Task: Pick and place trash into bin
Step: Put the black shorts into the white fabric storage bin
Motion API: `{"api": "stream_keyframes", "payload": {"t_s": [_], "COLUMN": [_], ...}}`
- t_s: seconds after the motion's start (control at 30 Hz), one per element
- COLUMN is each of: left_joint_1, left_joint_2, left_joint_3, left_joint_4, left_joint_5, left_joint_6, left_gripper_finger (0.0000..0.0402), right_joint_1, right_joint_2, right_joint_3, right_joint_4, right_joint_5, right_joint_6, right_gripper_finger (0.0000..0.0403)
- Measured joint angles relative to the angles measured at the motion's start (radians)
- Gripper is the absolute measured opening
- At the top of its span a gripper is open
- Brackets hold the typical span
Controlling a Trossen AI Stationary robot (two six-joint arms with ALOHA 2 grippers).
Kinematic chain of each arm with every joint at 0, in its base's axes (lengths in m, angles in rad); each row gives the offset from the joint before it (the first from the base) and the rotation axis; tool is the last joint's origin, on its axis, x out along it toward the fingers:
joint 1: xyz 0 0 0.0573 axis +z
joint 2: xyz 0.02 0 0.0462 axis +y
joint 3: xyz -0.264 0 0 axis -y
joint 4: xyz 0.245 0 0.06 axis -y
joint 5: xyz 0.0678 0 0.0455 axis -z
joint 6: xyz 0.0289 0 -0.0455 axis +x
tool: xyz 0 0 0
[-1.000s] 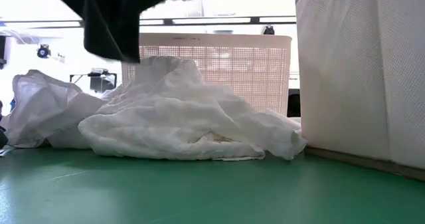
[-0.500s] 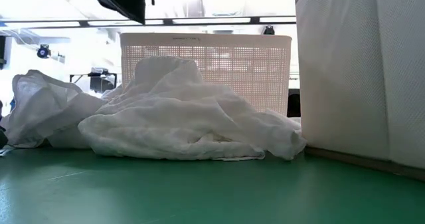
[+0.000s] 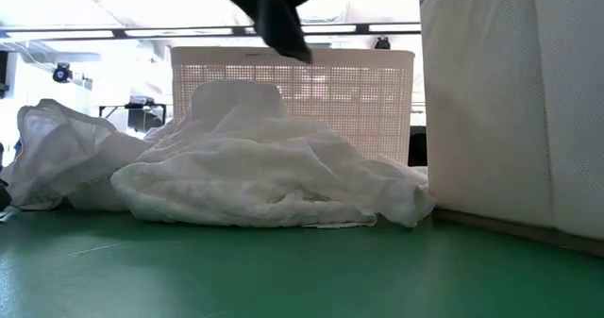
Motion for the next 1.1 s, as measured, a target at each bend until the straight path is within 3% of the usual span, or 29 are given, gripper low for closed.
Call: {"api": "stream_keyframes", "payload": {"t_s": [0.27,0.4,0.57,0.8,1.1], "left_joint_1": [0.032,0.071,0.130,0.189,0.189], "left_joint_2": [0.074,0.102,0.121,0.122,0.128], "left_joint_3": [0.000,0.000,0.000,0.000,0.000], "left_joint_4": [0.191,0.200,0.104,-0.050,-0.200], "left_joint_5": [0.073,0.098,0.100,0.184,0.221], "left_joint_6": [-0.005,-0.064,-0.230,-0.483,-0.533], "left_gripper_finger": [0.0000,0.0000,0.0000,0.0000,0.0000], "right_joint_1": [0.000,0.000,0.000,0.000,0.000], "right_joint_2": [0.000,0.000,0.000,0.000,0.000], "right_joint_3": [0.029,0.028,0.027,0.026,0.026], "right_joint_4": [-0.050,-0.082,-0.092,-0.096,-0.102], "right_joint_5": [0.000,0.001,0.001,0.001,0.001], "right_joint_6": [-0.008,-0.020,-0.015,-0.016,-0.029], "right_gripper_finger": [0.0013,0.0013,0.0013,0.0013,0.0013]}}
